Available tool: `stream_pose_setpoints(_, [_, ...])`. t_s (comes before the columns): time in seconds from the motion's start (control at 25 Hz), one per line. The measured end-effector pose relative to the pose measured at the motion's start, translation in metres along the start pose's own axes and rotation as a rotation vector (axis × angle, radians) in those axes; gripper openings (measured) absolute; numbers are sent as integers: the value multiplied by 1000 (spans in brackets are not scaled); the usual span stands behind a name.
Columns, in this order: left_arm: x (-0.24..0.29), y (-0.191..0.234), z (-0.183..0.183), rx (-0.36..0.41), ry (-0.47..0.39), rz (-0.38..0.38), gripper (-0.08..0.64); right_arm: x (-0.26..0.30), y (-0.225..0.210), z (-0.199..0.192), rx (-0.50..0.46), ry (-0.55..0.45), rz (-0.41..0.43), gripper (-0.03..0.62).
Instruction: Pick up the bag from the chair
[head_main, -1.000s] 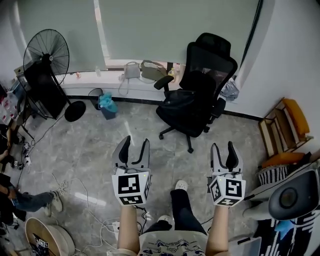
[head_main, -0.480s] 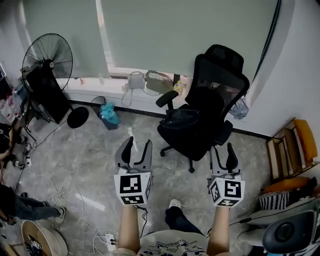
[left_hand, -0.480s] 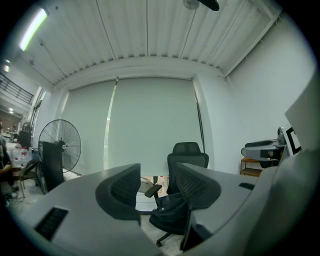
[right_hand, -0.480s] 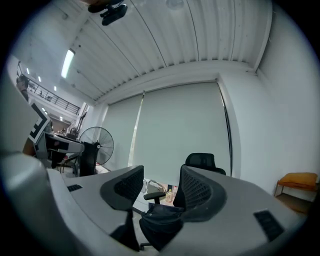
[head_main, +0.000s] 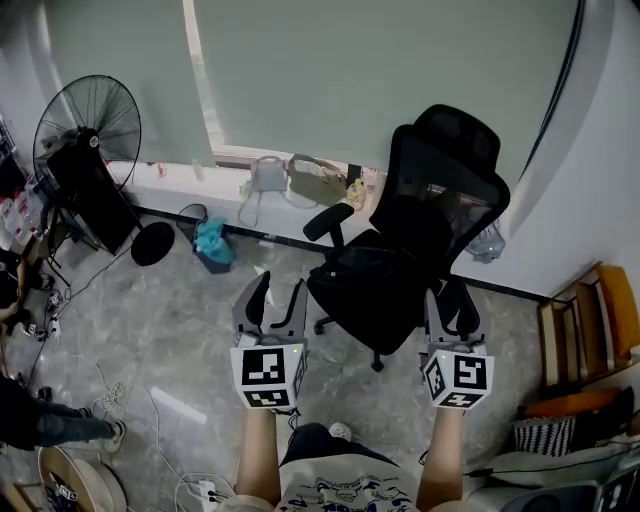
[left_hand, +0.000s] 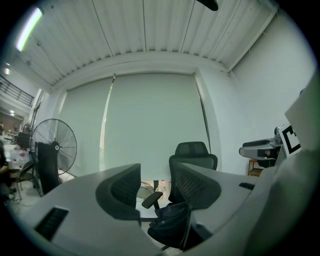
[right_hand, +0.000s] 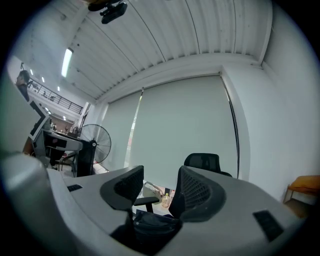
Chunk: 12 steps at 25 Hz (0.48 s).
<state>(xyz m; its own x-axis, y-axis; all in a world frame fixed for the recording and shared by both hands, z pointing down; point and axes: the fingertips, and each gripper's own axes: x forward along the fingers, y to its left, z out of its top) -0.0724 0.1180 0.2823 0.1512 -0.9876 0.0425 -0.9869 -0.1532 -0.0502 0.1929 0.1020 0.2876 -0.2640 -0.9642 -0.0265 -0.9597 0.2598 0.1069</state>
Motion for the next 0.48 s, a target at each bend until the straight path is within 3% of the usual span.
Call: stream_pose_setpoints(0.48, [104, 14, -37, -8, 79, 0, 221, 95, -24, -50, 24, 72, 2, 249])
